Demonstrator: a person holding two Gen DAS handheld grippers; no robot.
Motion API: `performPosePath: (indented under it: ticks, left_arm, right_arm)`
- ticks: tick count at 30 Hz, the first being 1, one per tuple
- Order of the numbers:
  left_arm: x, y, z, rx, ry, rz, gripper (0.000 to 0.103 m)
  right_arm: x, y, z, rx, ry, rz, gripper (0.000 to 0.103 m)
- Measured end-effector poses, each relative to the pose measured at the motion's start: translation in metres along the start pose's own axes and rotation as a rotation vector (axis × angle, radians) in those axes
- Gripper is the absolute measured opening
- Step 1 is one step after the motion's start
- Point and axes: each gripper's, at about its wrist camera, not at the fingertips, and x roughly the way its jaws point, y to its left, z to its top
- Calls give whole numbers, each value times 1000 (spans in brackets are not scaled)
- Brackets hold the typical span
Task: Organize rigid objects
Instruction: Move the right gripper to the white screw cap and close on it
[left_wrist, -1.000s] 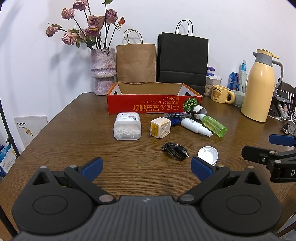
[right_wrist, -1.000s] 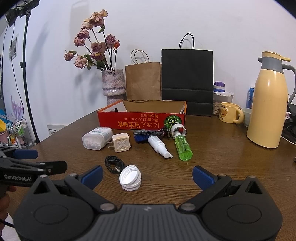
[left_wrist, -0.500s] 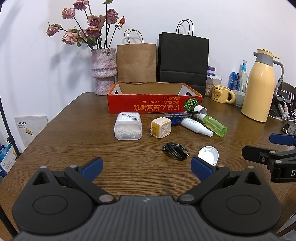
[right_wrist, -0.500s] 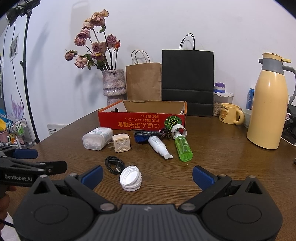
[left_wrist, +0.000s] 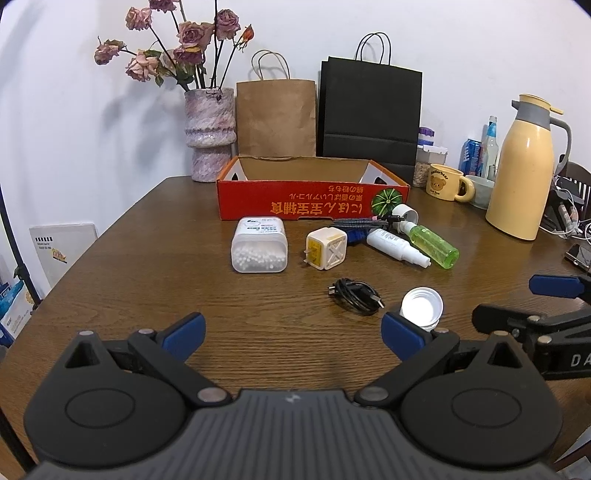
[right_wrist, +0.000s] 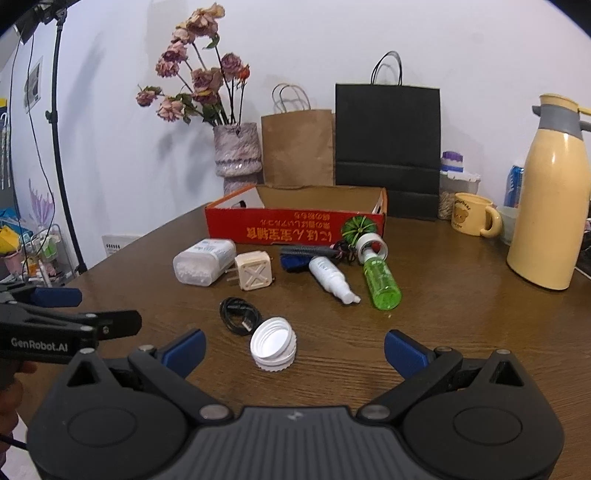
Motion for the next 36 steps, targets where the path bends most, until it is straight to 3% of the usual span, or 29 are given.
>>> performPosePath:
  ticks: [9,17,19,23,30,32,36]
  left_arm:
    - [6,11,0,-30,9,42,103]
    - [13,22,-3,-55,29,74,103]
    - [15,25,-4,-61,33,80,103]
    - [17,27,-5,-67,39,80,103]
    - [19,26,-5,-67,47,77,103]
    - [19,25,-4,-66,49,77,103]
    - [19,24,-4,-61,47,78,103]
  right_arm:
    - [38,12,-4,-52,65,18,101]
    - [73,18,-1,-103,107,9,83]
    - [75,19,-2,-111,104,11,82]
    - [80,19,1,-122,99,18,60]
    - [83,14,5,-99,100,48,33]
    - [84,11,5,-84,106,54,18]
    - [83,7,5,-66,95,64,11]
